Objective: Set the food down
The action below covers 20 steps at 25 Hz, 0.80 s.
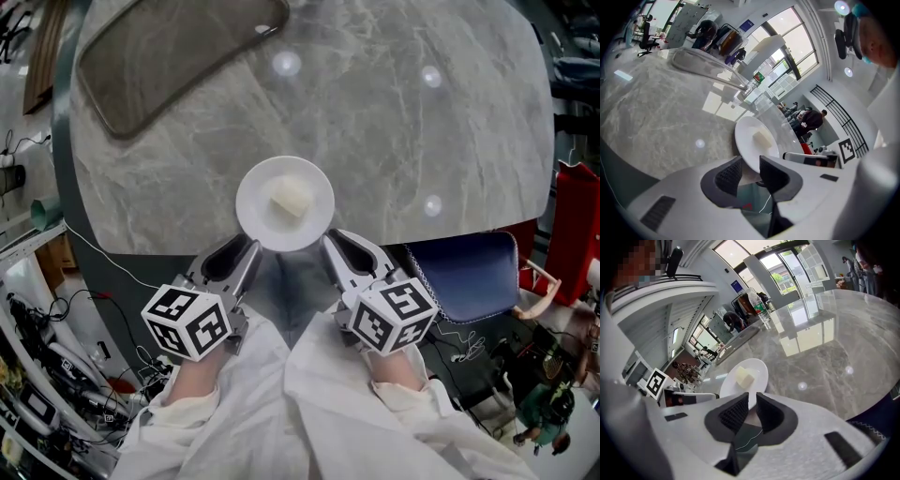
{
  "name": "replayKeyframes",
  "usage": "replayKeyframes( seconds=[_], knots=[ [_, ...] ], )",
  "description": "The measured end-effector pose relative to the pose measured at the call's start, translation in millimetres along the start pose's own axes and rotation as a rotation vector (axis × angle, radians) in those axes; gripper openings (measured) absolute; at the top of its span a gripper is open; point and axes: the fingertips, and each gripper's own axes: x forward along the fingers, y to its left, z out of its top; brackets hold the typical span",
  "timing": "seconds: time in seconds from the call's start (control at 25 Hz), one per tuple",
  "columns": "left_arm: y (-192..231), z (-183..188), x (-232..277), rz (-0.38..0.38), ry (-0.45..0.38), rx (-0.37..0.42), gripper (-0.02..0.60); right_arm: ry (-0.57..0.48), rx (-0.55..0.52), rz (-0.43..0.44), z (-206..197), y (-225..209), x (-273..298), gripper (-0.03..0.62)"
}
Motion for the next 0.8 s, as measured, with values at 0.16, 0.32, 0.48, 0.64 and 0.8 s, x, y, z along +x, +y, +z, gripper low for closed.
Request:
replayKeyframes(
  seconds=[0.16, 0.32, 0.48, 0.64, 0.8],
  knots=[
    [1, 0, 0, 0.007, -0.003, -0.012, 0.106, 0.008, 0.026, -0.003, -4, -2, 1, 0.006],
    [3, 0, 2, 0.012, -0.002, -0.018, 0.106, 0.008, 0.057, 0.004, -6, -3, 3, 0.008],
    [2, -2, 3, 0.009, -0.002, -0.026, 0.106, 0.018, 0.083, 0.021, -8, -2, 4, 0.080],
    [1, -3, 4, 0.008, -0.001, -0.029, 0.106, 0.031, 0.086, 0.010, -11, -5, 5, 0.080],
    [0, -2, 6, 0.003, 0.005, -0.037, 0.106, 0.044, 0.080, 0.013, -12, -5, 8, 0.080]
  ],
)
